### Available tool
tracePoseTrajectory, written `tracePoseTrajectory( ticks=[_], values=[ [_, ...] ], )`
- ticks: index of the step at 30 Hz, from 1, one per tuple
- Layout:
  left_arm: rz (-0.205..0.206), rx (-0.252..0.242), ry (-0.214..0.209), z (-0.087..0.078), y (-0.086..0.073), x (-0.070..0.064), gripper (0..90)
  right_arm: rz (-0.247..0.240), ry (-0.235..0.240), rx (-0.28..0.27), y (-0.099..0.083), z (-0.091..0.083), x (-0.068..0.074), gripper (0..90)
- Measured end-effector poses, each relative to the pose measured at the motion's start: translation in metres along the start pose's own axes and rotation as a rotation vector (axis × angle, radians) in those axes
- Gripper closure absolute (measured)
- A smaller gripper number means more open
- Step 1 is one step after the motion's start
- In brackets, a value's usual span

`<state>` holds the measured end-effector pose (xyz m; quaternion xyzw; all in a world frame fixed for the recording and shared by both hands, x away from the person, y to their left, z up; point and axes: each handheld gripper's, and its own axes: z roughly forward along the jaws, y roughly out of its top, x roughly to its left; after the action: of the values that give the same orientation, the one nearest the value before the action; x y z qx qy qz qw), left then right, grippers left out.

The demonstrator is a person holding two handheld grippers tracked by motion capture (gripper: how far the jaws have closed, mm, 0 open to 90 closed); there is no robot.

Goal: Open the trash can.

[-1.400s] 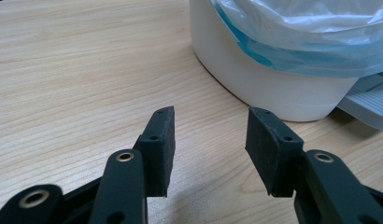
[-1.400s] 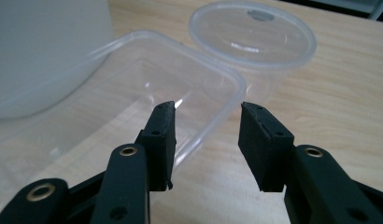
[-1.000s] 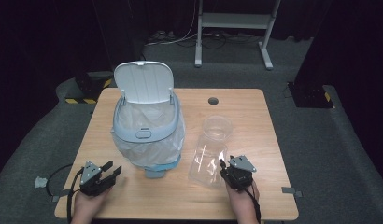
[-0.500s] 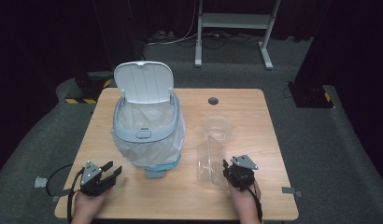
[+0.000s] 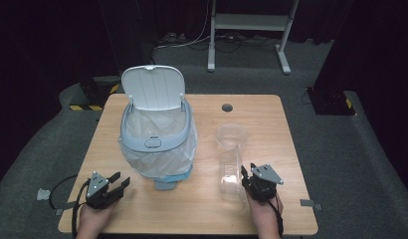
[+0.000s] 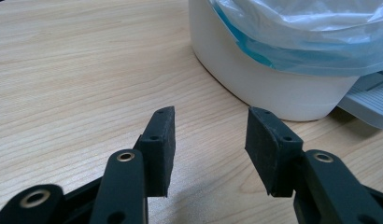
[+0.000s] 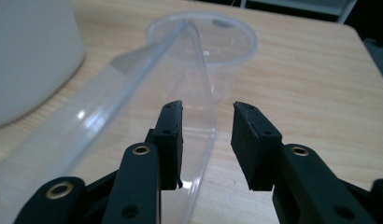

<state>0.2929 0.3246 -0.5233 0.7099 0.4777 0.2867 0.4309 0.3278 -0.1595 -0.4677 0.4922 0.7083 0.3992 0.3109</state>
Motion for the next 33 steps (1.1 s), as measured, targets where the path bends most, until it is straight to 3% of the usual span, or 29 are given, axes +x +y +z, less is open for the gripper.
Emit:
tracePoseTrajectory(
  ticks=[6,11,24,33],
  values=[
    [0.006,0.003,0.003,0.001,0.0,-0.001,52.7,0.003,0.019,-0.061,0.014,-0.013,0.005,65.1],
    [0.013,0.005,0.002,0.001,0.0,-0.001,52.7,-0.013,0.052,-0.096,0.024,-0.021,0.018,67.3],
    [0.018,0.005,0.005,0.001,0.0,-0.002,53.0,-0.009,0.077,-0.043,0.019,-0.017,0.025,74.5],
    [0.025,0.006,0.009,0.002,0.0,-0.002,53.1,0.013,0.081,-0.021,0.017,-0.016,0.02,77.5]
  ],
)
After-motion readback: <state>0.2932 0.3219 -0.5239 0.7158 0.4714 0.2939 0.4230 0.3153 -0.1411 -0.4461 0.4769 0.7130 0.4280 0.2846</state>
